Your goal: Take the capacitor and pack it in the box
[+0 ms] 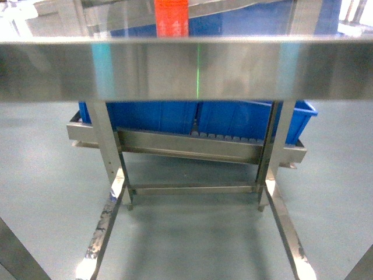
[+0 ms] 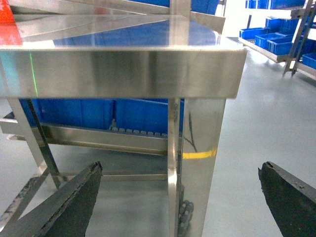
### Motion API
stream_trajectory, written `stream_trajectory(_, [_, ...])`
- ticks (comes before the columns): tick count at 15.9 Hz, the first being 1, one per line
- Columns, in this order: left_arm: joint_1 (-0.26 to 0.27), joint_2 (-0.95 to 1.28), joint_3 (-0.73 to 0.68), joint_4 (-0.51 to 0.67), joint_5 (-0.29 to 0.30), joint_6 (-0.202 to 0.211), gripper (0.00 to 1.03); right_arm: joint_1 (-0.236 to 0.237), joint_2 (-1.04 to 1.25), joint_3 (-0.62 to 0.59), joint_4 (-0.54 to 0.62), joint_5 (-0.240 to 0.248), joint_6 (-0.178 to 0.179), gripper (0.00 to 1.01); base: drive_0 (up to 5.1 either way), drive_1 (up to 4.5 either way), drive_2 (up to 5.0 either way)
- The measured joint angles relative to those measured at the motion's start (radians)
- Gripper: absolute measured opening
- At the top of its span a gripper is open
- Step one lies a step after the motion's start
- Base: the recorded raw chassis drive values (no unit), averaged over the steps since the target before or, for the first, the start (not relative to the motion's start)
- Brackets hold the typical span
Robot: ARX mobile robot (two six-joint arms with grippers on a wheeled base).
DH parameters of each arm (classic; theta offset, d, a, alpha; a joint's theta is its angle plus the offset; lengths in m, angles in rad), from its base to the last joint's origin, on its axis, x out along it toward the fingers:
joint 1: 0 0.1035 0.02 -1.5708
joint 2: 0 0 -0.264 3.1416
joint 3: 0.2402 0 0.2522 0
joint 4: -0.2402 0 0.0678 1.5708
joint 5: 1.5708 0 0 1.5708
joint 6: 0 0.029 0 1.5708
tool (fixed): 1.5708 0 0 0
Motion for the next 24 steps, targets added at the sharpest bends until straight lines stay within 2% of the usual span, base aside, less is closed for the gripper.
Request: stream_trajectory(24, [0.0, 0.0, 0.0, 0.001, -0.001, 0.0, 0.98, 0.0, 0.0, 0.0, 0.0, -0.001, 0.0, 0.98, 0.0, 0.0, 0.0])
